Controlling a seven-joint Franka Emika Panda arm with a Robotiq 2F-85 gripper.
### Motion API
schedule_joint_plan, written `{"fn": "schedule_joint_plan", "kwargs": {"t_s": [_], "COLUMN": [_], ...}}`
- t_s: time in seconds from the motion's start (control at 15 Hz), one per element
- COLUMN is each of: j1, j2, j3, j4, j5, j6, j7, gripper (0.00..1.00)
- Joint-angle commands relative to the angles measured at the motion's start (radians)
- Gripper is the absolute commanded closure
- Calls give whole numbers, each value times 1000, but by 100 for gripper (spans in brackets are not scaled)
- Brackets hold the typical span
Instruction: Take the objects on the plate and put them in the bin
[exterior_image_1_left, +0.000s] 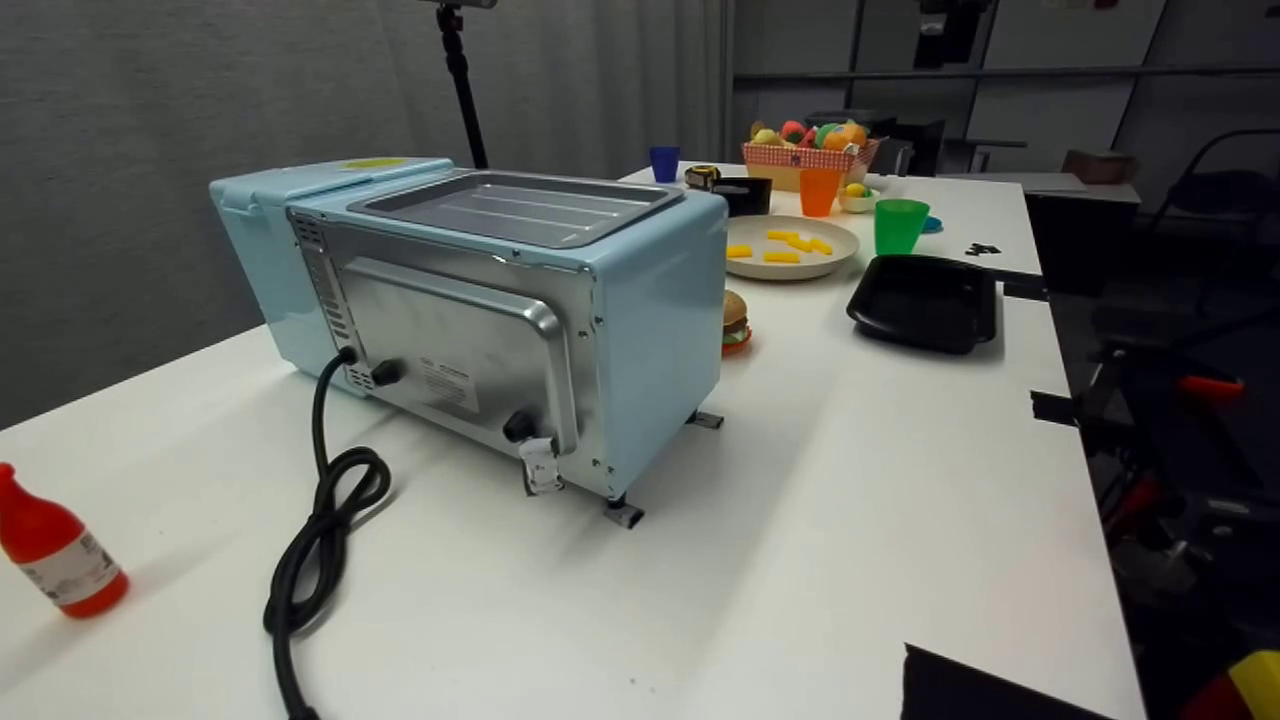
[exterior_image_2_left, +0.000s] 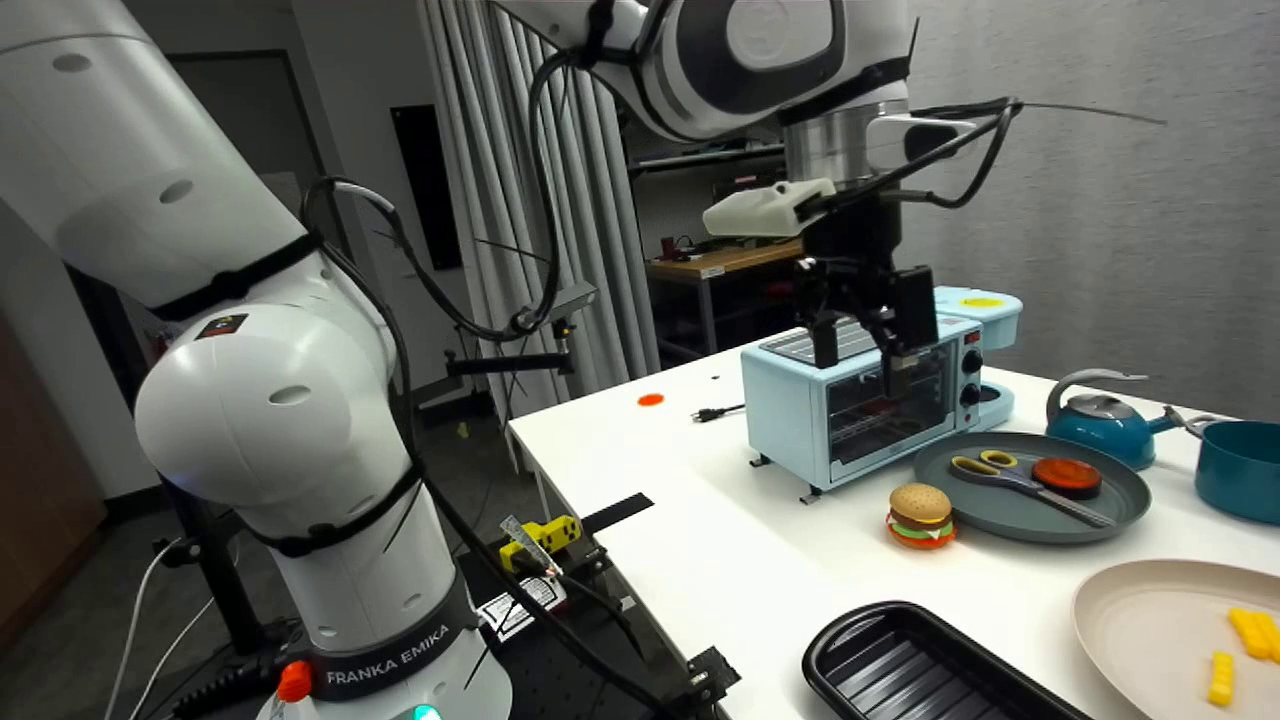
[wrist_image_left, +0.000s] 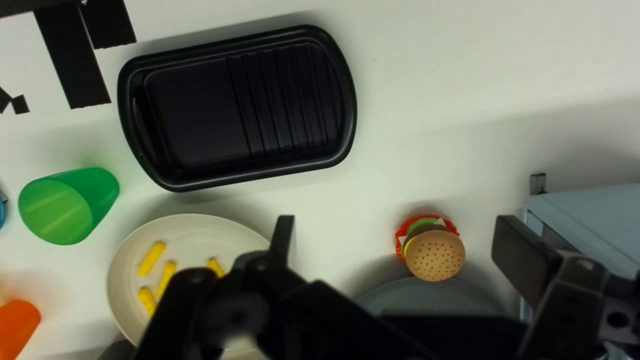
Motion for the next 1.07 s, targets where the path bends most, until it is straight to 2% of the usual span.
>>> {"fn": "schedule_joint_plan", "kwargs": {"t_s": [0.0, 0.33, 0.4, 0.6, 1.0], "j1": [-45, -68, -56, -56, -56], "j2": [146, 321, 236, 308, 318], "j3": [-25, -54, -55, -61, -62], "j4": [123, 279, 196, 259, 269], "j5": [-39, -74, -50, -55, -55], "j6": [51, 104, 92, 92, 92], "j7": [47, 106, 72, 84, 87], "gripper": [0, 0, 0, 0, 0]}}
